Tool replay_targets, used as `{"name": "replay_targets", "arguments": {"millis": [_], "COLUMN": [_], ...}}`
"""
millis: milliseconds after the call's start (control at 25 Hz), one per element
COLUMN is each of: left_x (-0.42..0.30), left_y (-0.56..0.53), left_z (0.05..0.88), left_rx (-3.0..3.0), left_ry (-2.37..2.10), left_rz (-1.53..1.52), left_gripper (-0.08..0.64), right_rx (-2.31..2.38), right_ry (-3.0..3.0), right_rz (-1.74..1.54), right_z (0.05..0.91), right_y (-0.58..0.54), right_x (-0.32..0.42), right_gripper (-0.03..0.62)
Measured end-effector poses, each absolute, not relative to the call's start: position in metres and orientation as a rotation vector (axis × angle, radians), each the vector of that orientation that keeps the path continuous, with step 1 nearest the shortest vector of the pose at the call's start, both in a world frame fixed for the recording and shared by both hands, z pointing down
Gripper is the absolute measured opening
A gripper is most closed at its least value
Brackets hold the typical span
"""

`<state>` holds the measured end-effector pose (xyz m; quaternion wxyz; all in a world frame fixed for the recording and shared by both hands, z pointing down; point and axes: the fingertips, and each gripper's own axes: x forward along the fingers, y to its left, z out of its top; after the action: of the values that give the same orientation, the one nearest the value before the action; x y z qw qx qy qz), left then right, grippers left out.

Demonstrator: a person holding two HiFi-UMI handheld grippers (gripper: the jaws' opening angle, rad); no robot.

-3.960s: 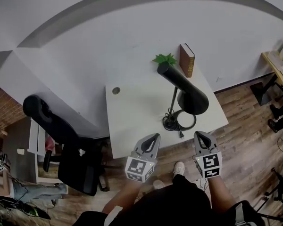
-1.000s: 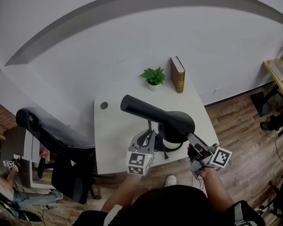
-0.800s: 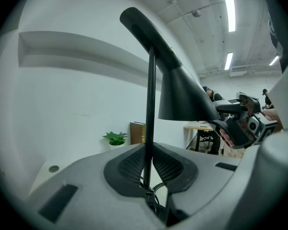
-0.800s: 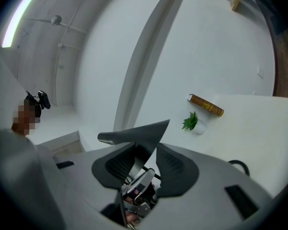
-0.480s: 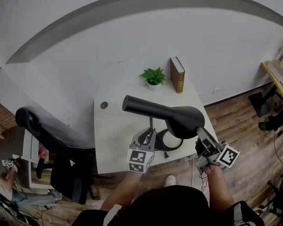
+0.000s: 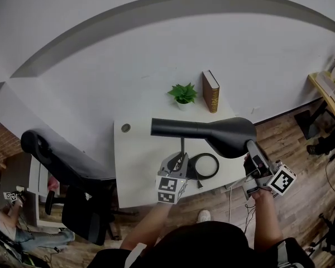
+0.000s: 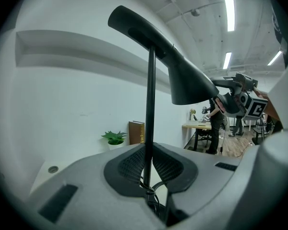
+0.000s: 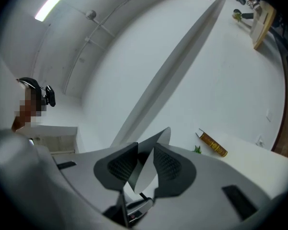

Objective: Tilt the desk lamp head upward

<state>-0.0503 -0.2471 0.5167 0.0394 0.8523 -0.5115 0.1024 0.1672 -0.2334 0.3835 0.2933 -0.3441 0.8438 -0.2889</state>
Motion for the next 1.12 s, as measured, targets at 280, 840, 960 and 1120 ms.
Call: {"name": "replay_targets", "arguments": {"millis": [280,840,960,1120], "left_x": [-0.050,-0.050,-0.052,-0.050], "left_y": [-0.247,-0.245,-0.244,-0.246], "left_z": [0.517,0.517,0.517,0.515], "left_rx": [2.616,2.599,2.590,2.604], "left_ry": [-1.560,-1.602,-1.610,-1.606], "left_rz": [0.332,0.345,0.360,0.366], "left_gripper": [0.040,0.038,0.038,0.038], "right_rx": [-0.935,-1.031,-1.039,-1.054], "right_ry": [2.266,2.421,2.451,2.478], "right_rz": [-0.626,-0.348,-0.309,-0.242], "right_z": [0.337,0.265,0.253,0.236], "right_y": [-0.235,-0.230,-0.229,-0.226], "right_x": [0.176,0.167,0.161,0.156], "right_gripper": [0.078,0.077,0.077,0.077]}}
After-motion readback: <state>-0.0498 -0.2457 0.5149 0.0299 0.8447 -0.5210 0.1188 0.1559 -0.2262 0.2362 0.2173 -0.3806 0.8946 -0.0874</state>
